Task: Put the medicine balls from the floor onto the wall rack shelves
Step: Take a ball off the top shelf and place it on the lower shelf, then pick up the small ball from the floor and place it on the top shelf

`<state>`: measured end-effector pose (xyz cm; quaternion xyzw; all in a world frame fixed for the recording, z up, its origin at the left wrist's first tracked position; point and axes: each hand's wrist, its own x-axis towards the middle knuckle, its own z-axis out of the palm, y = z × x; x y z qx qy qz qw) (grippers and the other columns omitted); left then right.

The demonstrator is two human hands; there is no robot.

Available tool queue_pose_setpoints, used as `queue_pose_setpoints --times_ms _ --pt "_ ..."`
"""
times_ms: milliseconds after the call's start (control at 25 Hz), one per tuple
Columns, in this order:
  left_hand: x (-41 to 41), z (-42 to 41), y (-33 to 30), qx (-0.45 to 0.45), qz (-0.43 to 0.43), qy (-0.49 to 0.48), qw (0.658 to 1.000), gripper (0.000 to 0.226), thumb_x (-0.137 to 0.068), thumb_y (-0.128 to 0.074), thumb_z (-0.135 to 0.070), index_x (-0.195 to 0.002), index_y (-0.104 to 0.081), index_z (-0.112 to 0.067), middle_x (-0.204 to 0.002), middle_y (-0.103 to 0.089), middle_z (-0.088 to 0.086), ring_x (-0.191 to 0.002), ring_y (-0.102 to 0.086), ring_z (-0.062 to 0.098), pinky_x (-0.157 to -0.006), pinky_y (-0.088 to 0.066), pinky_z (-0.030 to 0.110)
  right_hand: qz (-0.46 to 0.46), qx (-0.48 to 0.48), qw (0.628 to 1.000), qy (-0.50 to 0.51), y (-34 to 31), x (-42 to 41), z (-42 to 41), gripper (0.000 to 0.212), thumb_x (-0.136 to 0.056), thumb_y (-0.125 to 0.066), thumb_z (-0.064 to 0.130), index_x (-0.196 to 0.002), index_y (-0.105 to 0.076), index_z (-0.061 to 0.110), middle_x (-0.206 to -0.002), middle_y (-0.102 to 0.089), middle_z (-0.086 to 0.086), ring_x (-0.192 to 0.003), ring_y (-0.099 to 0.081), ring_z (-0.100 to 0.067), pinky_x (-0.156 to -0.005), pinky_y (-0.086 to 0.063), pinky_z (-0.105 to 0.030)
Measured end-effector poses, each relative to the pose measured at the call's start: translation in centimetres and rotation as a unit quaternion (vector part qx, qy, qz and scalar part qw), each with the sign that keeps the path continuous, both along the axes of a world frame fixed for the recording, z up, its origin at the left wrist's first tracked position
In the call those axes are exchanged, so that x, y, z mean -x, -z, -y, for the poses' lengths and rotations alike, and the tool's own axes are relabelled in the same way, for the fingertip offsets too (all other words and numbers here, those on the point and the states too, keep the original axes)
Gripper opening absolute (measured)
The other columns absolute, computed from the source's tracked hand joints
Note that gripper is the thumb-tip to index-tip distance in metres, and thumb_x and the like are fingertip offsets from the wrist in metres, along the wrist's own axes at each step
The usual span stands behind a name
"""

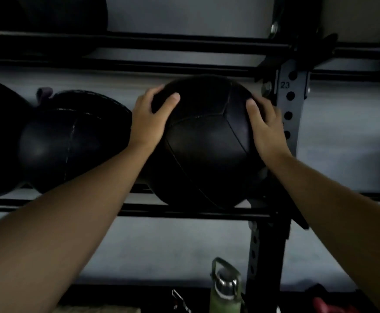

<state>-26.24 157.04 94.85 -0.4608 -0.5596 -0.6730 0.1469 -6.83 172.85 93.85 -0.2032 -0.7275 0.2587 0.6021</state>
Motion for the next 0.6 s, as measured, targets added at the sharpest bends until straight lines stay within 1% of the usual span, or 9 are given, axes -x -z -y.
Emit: queue_pose_setpoints --times_ms 80,120,160,240,320,400,440,520,600 --pt "-0.6 0.7 0.2 0.013 -0.010 -0.008 1.000 0.054 -0.103 -0.067 -0.050 -0.150 -0.065 -0.024 -0.156 -0.061 0.003 -0.146 -0.057 0.015 -0.124 -0.042 0.026 0.058 0.007 0.998 0.028 0.0 -0.6 1.0 0.065 -0.108 -0.035 0.066 -0.168 -0.038 0.040 -0.176 -0.034 -0.007 -0.164 -0.030 -0.036 -0.134 -0.023 -0.053" --pt "-1.1 1.3 0.4 0.015 -0.026 -0.019 0.999 0.051 -0.105 -0.065 -0.046 -0.151 -0.065 -0.023 -0.157 -0.060 0.004 -0.148 -0.055 0.016 -0.123 -0.039 0.023 0.079 0.007 0.996 0.047 0.1 -1.0 1.7 0.066 -0.110 -0.032 0.064 -0.170 -0.034 0.037 -0.177 -0.033 -0.009 -0.164 -0.031 -0.037 -0.133 -0.025 -0.052" --pt "-1.7 2.0 0.8 0.018 -0.054 -0.032 0.998 0.050 -0.106 -0.063 -0.044 -0.151 -0.065 -0.022 -0.157 -0.060 0.005 -0.150 -0.053 0.019 -0.122 -0.038 0.023 0.100 0.008 0.992 0.071 0.2 -1.6 2.6 0.066 -0.111 -0.032 0.061 -0.171 -0.032 0.035 -0.176 -0.034 -0.011 -0.163 -0.034 -0.038 -0.131 -0.028 -0.050" --pt "-3.2 3.5 2.0 0.043 -0.145 -0.057 0.987 0.049 -0.106 -0.060 -0.038 -0.151 -0.065 -0.019 -0.159 -0.057 0.009 -0.152 -0.049 0.028 -0.124 -0.038 0.034 0.144 0.000 0.983 0.112 0.8 -3.1 4.7 0.064 -0.111 -0.039 0.055 -0.170 -0.034 0.031 -0.172 -0.041 -0.014 -0.155 -0.045 -0.038 -0.121 -0.039 -0.044" --pt "-5.1 5.4 3.8 0.075 -0.269 -0.066 0.958 0.047 -0.101 -0.062 -0.033 -0.142 -0.072 -0.013 -0.156 -0.061 0.013 -0.150 -0.053 0.037 -0.124 -0.039 0.044 0.191 -0.015 0.972 0.138 3.2 -5.1 7.4 0.061 -0.108 -0.049 0.052 -0.164 -0.043 0.029 -0.163 -0.051 -0.013 -0.146 -0.055 -0.036 -0.112 -0.047 -0.039" --pt "-7.6 6.7 6.0 0.120 -0.374 -0.041 0.919 0.043 -0.097 -0.062 -0.030 -0.131 -0.077 -0.009 -0.145 -0.070 0.015 -0.141 -0.062 0.040 -0.119 -0.039 0.046 0.238 -0.011 0.957 0.163 6.3 -7.4 10.2 0.054 -0.106 -0.054 0.049 -0.155 -0.054 0.026 -0.154 -0.061 -0.012 -0.137 -0.062 -0.036 -0.108 -0.051 -0.042" --pt "-9.2 7.2 7.2 0.157 -0.406 -0.008 0.900 0.041 -0.098 -0.062 -0.029 -0.129 -0.077 -0.008 -0.139 -0.073 0.015 -0.135 -0.066 0.040 -0.115 -0.041 0.045 0.257 -0.003 0.949 0.181 7.9 -8.7 11.4 0.050 -0.105 -0.055 0.047 -0.148 -0.060 0.023 -0.147 -0.066 -0.014 -0.132 -0.064 -0.037 -0.104 -0.053 -0.042" --pt "-12.8 7.9 10.1 0.247 -0.417 0.074 0.871 0.036 -0.098 -0.064 -0.024 -0.129 -0.076 -0.008 -0.133 -0.075 0.015 -0.126 -0.069 0.038 -0.108 -0.049 0.044 0.305 0.032 0.924 0.228 11.5 -12.0 14.1 0.040 -0.103 -0.054 0.042 -0.131 -0.071 0.018 -0.131 -0.074 -0.017 -0.121 -0.068 -0.040 -0.088 -0.050 -0.037" --pt "-16.7 8.3 13.9 0.334 -0.424 0.142 0.830 0.035 -0.098 -0.068 -0.021 -0.131 -0.075 -0.012 -0.132 -0.075 0.011 -0.123 -0.070 0.036 -0.102 -0.053 0.039 0.350 0.095 0.892 0.270 15.5 -16.3 17.3 0.035 -0.100 -0.054 0.039 -0.118 -0.078 0.021 -0.120 -0.079 -0.016 -0.117 -0.071 -0.039 -0.080 -0.041 -0.030"
